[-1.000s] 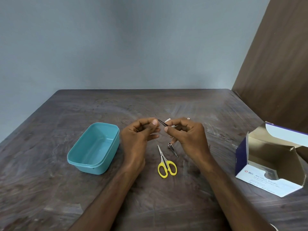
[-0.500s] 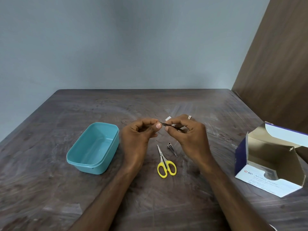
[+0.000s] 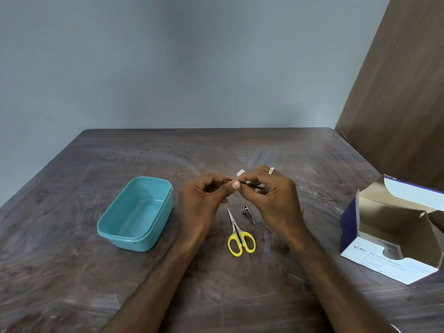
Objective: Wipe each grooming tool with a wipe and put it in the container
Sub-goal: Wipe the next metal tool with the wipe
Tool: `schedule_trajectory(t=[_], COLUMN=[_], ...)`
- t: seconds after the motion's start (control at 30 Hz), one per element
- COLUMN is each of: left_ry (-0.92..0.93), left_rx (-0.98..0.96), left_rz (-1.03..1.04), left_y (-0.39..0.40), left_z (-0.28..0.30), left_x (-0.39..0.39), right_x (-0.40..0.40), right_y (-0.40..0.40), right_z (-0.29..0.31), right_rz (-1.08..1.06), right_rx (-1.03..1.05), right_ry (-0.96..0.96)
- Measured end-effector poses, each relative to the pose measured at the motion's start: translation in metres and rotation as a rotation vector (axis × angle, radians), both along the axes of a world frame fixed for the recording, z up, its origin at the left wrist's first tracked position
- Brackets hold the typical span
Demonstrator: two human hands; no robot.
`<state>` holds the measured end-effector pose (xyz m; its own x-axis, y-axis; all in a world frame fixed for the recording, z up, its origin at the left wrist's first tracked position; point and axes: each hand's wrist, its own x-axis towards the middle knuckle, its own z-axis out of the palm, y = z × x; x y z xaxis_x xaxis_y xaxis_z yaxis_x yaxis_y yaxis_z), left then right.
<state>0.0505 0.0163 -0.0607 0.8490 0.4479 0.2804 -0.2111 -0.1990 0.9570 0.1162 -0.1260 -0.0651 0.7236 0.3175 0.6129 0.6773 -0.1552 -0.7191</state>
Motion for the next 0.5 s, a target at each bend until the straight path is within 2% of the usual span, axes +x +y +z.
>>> schedule_trajectory(t=[0.2, 0.33, 0.5], left_ry=[0.045, 0.052, 0.043], left_rx=[-0.102, -0.188, -0.308], left_rz=[-0.012, -0.017, -0.013], left_y=[0.0004, -0.0016, -0.002], left_z=[0.0025, 0.0049, 0.0067], left_x=[0.0005, 0.0008, 0.0009], right_x=[-0.0006, -0.0013, 0.0001], right_y=[0.0008, 0.0002, -0.0007], right_z=[-0.001, 0.0022, 0.004], right_rz=[-0.003, 0.016, 0.016], right_rx=[-0.052, -0.039, 0.095], right_ry=[0.009, 0.12, 0.296])
